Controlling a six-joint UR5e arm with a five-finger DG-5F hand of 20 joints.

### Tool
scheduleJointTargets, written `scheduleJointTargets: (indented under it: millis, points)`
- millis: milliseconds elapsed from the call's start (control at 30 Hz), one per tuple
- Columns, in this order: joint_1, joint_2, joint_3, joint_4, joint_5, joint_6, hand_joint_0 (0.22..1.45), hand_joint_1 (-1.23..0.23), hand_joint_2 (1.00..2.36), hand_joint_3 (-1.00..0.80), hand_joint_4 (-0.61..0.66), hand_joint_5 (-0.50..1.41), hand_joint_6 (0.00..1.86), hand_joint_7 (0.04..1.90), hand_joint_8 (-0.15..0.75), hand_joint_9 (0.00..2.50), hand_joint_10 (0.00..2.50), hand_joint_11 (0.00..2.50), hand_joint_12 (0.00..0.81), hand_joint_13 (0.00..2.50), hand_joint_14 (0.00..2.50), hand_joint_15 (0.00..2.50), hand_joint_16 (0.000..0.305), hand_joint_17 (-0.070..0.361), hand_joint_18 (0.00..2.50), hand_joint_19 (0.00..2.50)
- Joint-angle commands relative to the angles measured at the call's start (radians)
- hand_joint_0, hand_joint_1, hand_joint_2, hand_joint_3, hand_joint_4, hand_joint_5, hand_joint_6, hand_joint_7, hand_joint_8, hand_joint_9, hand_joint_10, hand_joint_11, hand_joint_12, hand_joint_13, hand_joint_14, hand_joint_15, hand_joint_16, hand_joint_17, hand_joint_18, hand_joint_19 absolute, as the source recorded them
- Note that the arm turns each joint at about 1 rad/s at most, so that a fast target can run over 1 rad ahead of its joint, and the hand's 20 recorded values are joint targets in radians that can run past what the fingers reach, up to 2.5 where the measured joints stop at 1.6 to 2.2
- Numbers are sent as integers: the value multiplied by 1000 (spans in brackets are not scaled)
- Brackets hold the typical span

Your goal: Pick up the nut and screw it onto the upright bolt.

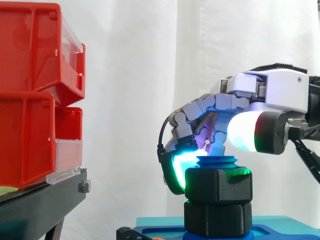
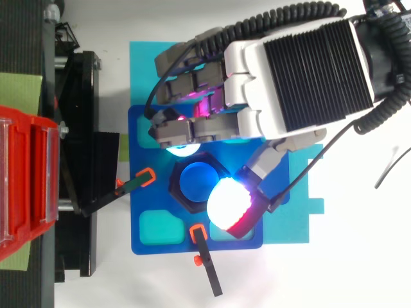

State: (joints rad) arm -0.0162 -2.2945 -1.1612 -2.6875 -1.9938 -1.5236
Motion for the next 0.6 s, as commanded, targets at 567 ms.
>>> scheduleJointTargets:
  millis: [567]
  points:
    - [-45, 0, 106, 0, -97, 5, 526, -152, 1000, -500, 143, 34, 503, 1333, 244, 1464, 4, 117, 179, 993, 1, 43, 30, 66, 735, 289]
